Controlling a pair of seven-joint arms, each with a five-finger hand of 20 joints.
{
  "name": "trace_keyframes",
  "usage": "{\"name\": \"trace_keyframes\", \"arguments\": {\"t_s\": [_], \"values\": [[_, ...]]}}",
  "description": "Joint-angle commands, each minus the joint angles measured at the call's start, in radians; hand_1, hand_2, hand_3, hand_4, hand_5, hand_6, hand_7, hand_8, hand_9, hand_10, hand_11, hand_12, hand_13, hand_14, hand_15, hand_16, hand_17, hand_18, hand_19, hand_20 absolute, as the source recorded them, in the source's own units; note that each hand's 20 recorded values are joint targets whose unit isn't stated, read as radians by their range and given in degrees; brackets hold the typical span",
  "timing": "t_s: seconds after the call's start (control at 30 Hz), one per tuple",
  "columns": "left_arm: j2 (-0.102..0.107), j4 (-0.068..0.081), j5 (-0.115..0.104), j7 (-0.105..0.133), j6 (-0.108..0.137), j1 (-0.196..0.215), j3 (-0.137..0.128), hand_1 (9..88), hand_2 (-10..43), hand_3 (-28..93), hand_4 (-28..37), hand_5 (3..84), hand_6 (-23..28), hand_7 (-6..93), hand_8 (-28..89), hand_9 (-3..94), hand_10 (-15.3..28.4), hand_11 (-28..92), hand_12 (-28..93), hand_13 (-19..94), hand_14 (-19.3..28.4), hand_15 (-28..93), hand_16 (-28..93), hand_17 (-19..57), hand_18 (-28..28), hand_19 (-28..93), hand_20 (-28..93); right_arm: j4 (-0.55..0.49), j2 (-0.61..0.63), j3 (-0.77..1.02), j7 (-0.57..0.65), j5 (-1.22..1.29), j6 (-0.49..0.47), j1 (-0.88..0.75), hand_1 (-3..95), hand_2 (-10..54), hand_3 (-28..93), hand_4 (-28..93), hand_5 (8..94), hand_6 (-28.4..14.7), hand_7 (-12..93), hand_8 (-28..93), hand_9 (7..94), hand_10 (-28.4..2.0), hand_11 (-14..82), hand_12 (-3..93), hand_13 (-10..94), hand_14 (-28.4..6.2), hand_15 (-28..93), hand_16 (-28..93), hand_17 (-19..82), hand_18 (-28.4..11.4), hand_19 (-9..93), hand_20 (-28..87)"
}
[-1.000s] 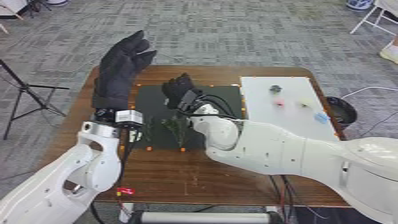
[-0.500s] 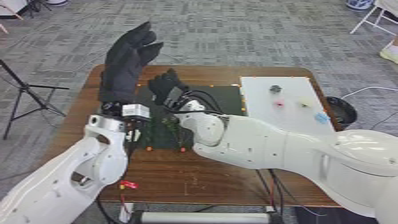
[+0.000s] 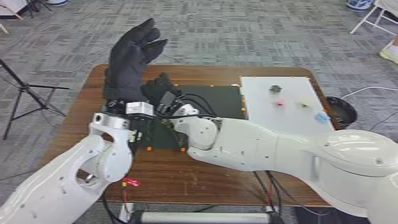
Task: Arrange flowers
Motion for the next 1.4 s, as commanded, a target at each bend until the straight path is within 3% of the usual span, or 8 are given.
{"name": "trace_keyframes", "arguments": {"t_s": [0.03, 0.23, 0.27, 0.3, 0.5, 0.73, 1.3, 1.4], "values": [[-0.012, -0.011, -0.008, 0.015, -0.002, 0.004, -0.013, 29.2, -2.7, 70, -23.4, 32.4, 2.0, 24.4, -10, 27.7, 12.6, 28, 21, 25, 14.6, 39, 5, -8.3, 20.7, 42, 18, 0.011, -0.053, -0.020, -0.027, -0.021, 0.032, 0.015, 50.1, -9.5, 81, -28, 75.0, 3.3, 42, -2, 84.4, -4.6, 21.9, 51.9, 67, -6.0, 69, 42, 30, -18.9, 82, 50], [-0.012, -0.017, -0.005, 0.015, -0.011, 0.020, -0.027, 29.2, -2.7, 70, -23.2, 32.4, 2.0, 24.5, -10, 27.7, 12.7, 28, 21, 25, 14.5, 39, 5, -8.3, 20.9, 42, 18, -0.002, -0.044, -0.012, -0.028, -0.040, 0.012, 0.006, 50.6, -9.5, 79, -28, 77.6, 4.9, 38, -3, 88.1, -3.9, 15.2, 46.7, 67, -5.7, 69, 41, 30, -18.3, 81, 50], [-0.004, -0.019, -0.010, 0.028, -0.006, 0.016, -0.024, 29.2, -2.7, 70, -23.2, 32.4, 2.0, 24.6, -10, 27.7, 12.7, 28, 21, 25, 14.5, 39, 5, -8.3, 20.8, 42, 18, 0.002, -0.049, -0.032, -0.022, -0.026, 0.029, 0.020, 50.6, -9.5, 79, -28, 77.6, 4.9, 37, -3, 88.2, -3.8, 14.6, 46.5, 67, -5.6, 69, 41, 30, -18.3, 81, 50], [-0.011, -0.015, -0.006, 0.016, -0.015, 0.017, -0.026, 29.2, -2.7, 70, -23.2, 32.4, 2.0, 24.6, -10, 27.7, 12.7, 28, 21, 25, 14.5, 39, 5, -8.3, 20.8, 42, 18, -0.007, -0.038, -0.022, -0.019, -0.031, 0.014, 0.011, 50.6, -9.5, 79, -28, 77.5, 4.9, 37, -3, 88.2, -3.7, 14.1, 46.4, 67, -5.6, 69, 41, 30, -18.3, 81, 50], [-0.008, -0.015, -0.008, 0.022, -0.019, 0.020, -0.030, 29.2, -2.7, 70, -23.2, 32.4, 2.1, 24.6, -10, 27.7, 12.8, 28, 21, 25, 14.5, 39, 5, -8.5, 21.0, 42, 17, -0.022, -0.022, -0.001, -0.019, -0.035, -0.024, 0.003, 46.2, -9.5, 76, -28, 73.9, 4.6, 35, -2, 85.5, -3.9, 11.0, 45.5, 64, -6.1, 71, 36, 29, -18.3, 80, 50], [-0.011, -0.014, -0.006, 0.020, -0.017, 0.020, -0.032, 29.3, -2.5, 70, -23.3, 32.3, 2.0, 24.5, -10, 27.7, 12.8, 28, 21, 25, 14.5, 39, 5, -8.3, 20.8, 42, 17, -0.020, -0.022, 0.003, 0.019, -0.053, -0.064, 0.001, 43.0, -9.5, 75, -28, 69.6, 3.6, 32, -3, 78.6, -5.3, 16.7, 36.1, 61, -6.6, 73, 34, 27, -18.3, 79, 51], [-0.017, -0.009, -0.006, 0.021, -0.017, 0.016, -0.030, 29.2, -2.7, 70, -23.3, 32.3, 1.9, 24.6, -10, 27.8, 12.6, 28, 21, 25, 14.5, 39, 5, -8.3, 20.8, 41, 17, -0.036, -0.010, 0.017, 0.077, -0.059, -0.091, -0.004, 43.4, -9.5, 78, -28, 66.4, 2.8, 30, -4, 75.5, -5.6, 15.7, 35.9, 58, -7.0, 74, 34, 27, -18.4, 79, 51], [-0.016, -0.009, -0.008, 0.026, -0.015, 0.015, -0.029, 29.2, -2.7, 70, -23.3, 32.4, 2.0, 24.5, -10, 27.8, 12.6, 28, 21, 25, 14.4, 38, 5, -8.3, 20.7, 41, 17, -0.053, 0.001, 0.036, 0.033, -0.048, -0.139, -0.006, 40.6, -9.5, 84, -28, 61.2, 2.5, 28, -12, 65.7, -7.5, 24.7, 27.1, 56, -7.6, 75, 33, 26, -18.3, 79, 51]]}}
